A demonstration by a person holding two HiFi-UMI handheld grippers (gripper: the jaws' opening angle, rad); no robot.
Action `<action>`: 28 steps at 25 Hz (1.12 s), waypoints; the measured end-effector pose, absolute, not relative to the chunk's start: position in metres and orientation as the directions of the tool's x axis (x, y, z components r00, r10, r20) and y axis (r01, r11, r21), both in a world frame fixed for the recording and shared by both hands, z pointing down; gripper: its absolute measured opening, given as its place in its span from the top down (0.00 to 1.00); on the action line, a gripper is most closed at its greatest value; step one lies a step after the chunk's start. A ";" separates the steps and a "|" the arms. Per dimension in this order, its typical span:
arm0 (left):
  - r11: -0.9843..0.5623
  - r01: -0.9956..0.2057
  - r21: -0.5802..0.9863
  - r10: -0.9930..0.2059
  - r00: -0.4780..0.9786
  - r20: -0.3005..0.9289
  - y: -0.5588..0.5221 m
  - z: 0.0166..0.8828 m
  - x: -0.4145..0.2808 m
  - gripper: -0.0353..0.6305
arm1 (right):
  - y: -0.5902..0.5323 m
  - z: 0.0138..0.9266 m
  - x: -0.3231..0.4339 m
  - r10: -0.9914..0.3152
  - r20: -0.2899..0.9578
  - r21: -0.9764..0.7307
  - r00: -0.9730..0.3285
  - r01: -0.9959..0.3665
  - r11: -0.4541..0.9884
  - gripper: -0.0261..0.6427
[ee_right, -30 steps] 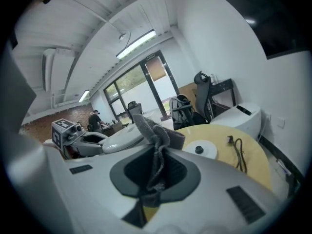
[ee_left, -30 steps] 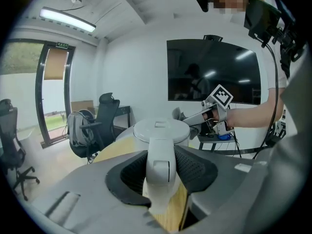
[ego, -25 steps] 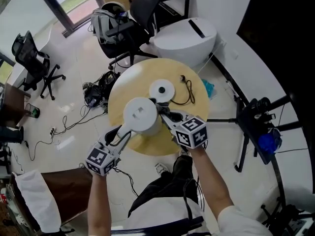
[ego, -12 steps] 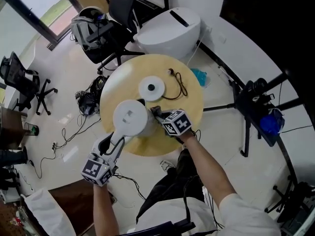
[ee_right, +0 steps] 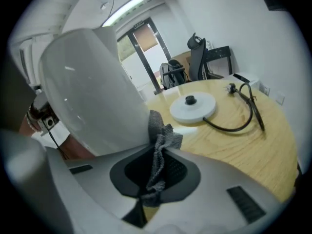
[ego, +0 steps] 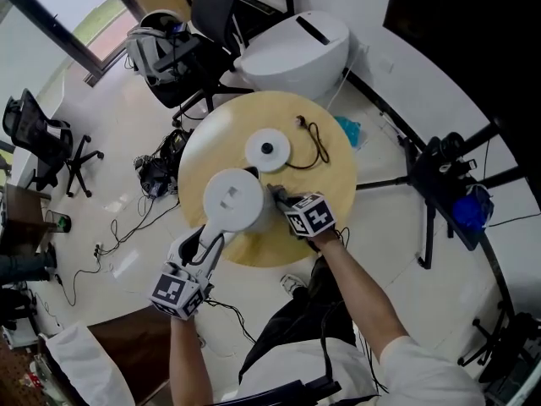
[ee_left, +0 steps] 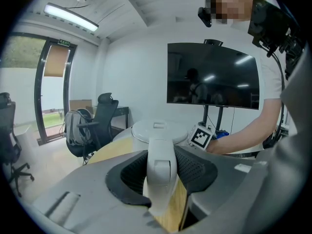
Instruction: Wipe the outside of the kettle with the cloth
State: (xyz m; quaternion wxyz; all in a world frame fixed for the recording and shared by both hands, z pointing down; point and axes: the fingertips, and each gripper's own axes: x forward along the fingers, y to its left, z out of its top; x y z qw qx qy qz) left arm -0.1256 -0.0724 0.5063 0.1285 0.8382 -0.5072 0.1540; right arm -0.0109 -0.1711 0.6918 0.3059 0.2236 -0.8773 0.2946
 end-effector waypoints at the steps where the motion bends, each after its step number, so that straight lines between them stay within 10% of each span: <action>1: -0.448 -0.892 0.059 -0.813 0.434 0.389 -0.072 0.506 -0.125 0.69 | -0.171 0.678 -0.012 -0.234 0.638 -0.385 -0.733 -0.567 0.728 0.92; 14: -0.431 -0.900 0.067 -0.817 0.421 0.394 -0.074 0.506 -0.122 0.69 | -0.172 0.505 -0.024 -0.328 0.415 -0.121 -0.848 -0.410 0.904 0.92; 28: -0.390 -0.919 0.064 -0.839 0.383 0.388 -0.073 0.506 -0.120 0.69 | -0.151 0.709 -0.004 -0.232 0.715 -0.267 -0.660 -0.564 0.782 0.92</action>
